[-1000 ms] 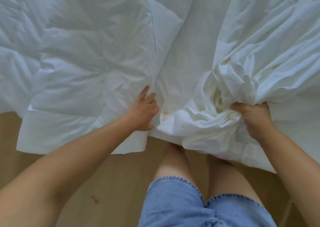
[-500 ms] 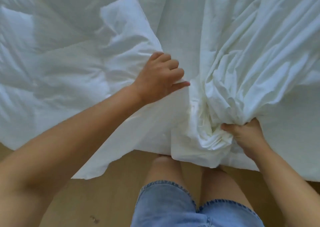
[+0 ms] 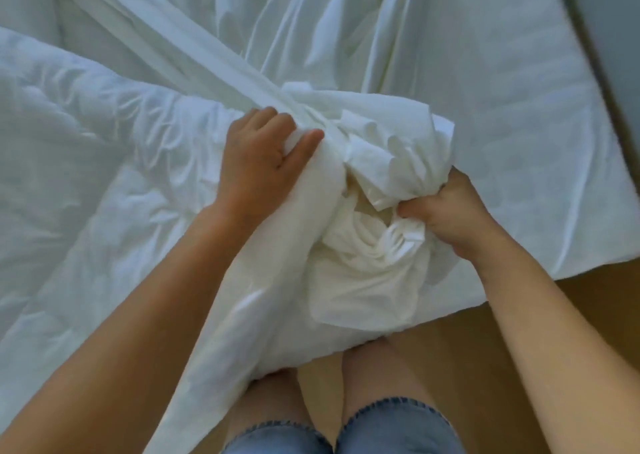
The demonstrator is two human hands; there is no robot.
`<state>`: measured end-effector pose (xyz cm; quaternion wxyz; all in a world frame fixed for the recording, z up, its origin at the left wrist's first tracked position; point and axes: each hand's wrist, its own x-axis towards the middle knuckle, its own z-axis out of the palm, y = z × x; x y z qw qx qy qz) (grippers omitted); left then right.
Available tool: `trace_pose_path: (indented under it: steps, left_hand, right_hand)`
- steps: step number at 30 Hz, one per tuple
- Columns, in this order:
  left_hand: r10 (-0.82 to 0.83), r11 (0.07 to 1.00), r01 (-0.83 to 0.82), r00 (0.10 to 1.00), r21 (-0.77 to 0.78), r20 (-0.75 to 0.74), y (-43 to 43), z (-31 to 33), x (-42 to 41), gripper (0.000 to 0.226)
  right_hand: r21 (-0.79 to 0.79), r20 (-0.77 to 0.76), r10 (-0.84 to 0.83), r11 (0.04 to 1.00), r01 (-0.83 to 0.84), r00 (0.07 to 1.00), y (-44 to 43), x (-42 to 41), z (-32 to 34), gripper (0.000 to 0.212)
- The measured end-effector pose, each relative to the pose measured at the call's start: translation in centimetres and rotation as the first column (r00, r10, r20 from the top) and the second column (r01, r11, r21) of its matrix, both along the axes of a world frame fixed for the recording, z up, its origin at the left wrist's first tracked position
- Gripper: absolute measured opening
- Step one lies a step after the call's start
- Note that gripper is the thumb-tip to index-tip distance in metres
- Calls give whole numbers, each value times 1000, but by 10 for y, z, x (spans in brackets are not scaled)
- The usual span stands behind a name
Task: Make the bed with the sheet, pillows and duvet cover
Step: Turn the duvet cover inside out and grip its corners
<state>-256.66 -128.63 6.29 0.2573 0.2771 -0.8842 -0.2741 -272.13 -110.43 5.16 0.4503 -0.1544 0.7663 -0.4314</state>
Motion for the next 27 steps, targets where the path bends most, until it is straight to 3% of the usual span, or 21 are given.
trace_pose_path:
  steps: [1, 2, 4, 5, 8, 9, 10, 13, 14, 15, 16, 18, 19, 20, 22, 24, 27]
  left_hand:
    - [62, 998, -58, 982, -30, 179, -12, -14, 7, 35]
    - [148, 989, -140, 903, -50, 403, -24, -26, 16, 31]
    - [247, 959, -267, 618, -97, 746, -38, -38, 30, 33]
    - [239, 962, -249, 560, -114, 794, -38, -41, 32, 39]
    - [66, 989, 31, 775, -141, 629, -16, -48, 19, 45]
    - [3, 987, 95, 793, -128, 609, -7, -52, 11, 45]
    - [-51, 989, 129, 746, -69, 664, 1, -57, 6, 45]
    - [-79, 997, 48, 407, 65, 910, 4, -83, 10, 67]
    - [-76, 997, 18, 382, 74, 921, -4, -89, 19, 69]
    - [-74, 997, 3, 431, 80, 899, -13, -93, 31, 62]
    - [-73, 995, -22, 538, 101, 840, -22, -93, 46, 51]
    - [-26, 944, -189, 771, 269, 636, -40, -84, 80, 26]
    - [41, 886, -293, 821, 359, 570, -49, -78, 96, 18]
    - [79, 837, -364, 819, 409, 568, -58, -74, 109, 16]
    - [33, 855, -373, 731, 359, 681, -74, -71, 123, 13]
    - [-9, 943, -255, 622, 214, 783, -78, -71, 113, 48]
    - [-58, 979, -108, 667, 174, 743, -53, -71, 66, 66]
  right_hand:
    - [19, -1, 10, 1000, -10, 1000, -1, -5, -8, 44]
    - [36, 3, 13, 999, -13, 1000, -2, -6, -16, 43]
    - [66, 10, 2, 998, -3, 1000, -1, -2, -31, 40]
    - [71, 15, -3, 997, 2, 1000, 0, 1, -37, 39]
    - [67, 17, -28, 997, 27, 999, 1, 15, -48, 35]
    - [75, 8, -33, 997, 32, 999, 0, 19, -49, 36]
    - [82, -1, -39, 996, 39, 999, -1, 22, -51, 39]
    - [126, -101, -32, 991, 45, 994, -1, 23, -55, 47]
    - [154, -181, -1, 988, 30, 984, 0, 22, -55, 49]
    - [189, -266, 44, 982, 7, 963, 2, 22, -55, 51]
    - [222, -333, 93, 975, -18, 938, 2, 26, -55, 54]
    - [273, -378, 158, 960, -54, 912, -1, 41, -56, 54]
    - [287, -371, 168, 956, -60, 913, -2, 53, -56, 52]
    - [294, -355, 165, 954, -57, 920, -3, 65, -57, 51]
    - [288, -313, 135, 957, -41, 940, -3, 86, -57, 50]
    - [271, -282, 95, 962, -15, 955, -6, 98, -57, 51]
    - [258, -280, 52, 966, 23, 959, -12, 98, -56, 55]
